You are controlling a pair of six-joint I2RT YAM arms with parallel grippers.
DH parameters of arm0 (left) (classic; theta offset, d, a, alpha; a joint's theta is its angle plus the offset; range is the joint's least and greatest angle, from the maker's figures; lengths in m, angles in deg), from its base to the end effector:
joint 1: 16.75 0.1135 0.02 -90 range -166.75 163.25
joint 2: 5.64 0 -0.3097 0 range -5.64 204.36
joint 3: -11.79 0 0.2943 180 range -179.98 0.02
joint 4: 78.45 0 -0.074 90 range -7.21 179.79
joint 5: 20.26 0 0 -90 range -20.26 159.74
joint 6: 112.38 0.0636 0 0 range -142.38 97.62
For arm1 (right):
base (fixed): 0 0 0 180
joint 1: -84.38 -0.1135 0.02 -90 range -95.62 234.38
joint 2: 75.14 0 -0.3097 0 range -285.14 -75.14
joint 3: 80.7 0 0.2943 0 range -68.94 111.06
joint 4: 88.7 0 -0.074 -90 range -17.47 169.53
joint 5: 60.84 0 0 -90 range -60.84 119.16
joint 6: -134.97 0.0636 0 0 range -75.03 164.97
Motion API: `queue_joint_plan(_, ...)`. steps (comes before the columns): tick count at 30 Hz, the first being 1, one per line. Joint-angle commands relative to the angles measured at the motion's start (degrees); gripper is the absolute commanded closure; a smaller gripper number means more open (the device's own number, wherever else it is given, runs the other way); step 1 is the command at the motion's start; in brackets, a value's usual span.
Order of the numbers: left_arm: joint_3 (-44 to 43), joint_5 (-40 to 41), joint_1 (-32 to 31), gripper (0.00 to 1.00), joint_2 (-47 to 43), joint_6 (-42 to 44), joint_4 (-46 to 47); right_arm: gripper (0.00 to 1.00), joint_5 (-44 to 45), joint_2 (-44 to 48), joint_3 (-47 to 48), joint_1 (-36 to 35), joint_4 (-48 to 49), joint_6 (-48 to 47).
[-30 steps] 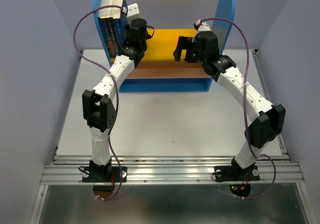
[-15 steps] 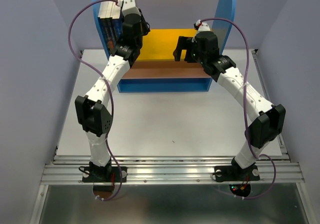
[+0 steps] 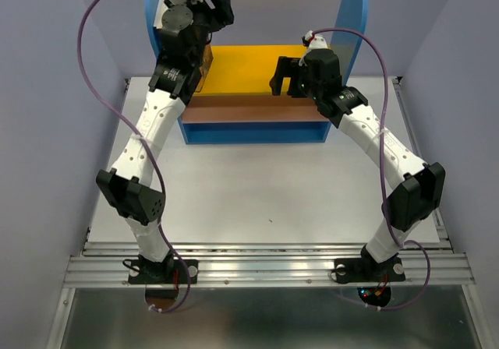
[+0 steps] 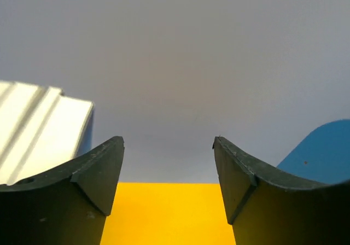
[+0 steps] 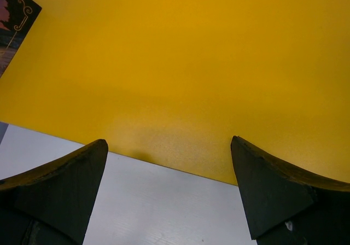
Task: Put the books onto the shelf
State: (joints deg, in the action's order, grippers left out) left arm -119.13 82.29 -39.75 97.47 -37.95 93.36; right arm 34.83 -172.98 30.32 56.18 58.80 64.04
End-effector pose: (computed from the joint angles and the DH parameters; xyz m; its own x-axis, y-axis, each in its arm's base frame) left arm 0.4461 -0.1743 0.5981 0.2459 -0.3890 -0.8878 0.2689 0.9074 -0.3231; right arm 0.4245 0.2205 0.4420 -0.4024 0.1532 -0.9026 -0.2715 0.9216 0.2774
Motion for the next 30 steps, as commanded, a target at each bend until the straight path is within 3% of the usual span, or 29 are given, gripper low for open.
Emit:
queue_joint_plan(1,-5.38,-1.21,2.53,0.2,-7.13,0.72,5.04,0.0,-1.28,1.16,-0.91,-0.36,-0.63,0.44)
queue_joint_plan(6,-6.35,-4.29,2.44,0.02,-8.98,0.72,4.51,0.0,-1.98,1.34,-1.26,-0.36,-0.63,0.35)
queue_joint_plan(19,4.27,-8.78,2.44,0.01,-19.26,0.71,4.95,0.0,-3.12,3.1,-2.67,-0.36,-0.98,-0.17)
queue_joint_plan(22,8.48,-8.07,2.44,0.01,-22.5,2.03,3.55,0.0,-3.21,3.62,-2.93,-0.36,-1.07,-0.26)
queue_joint_plan(30,32.12,-6.67,2.44,0.01,-39.46,-0.42,5.22,0.0,-4.0,5.29,-4.52,-0.36,-1.07,-0.7)
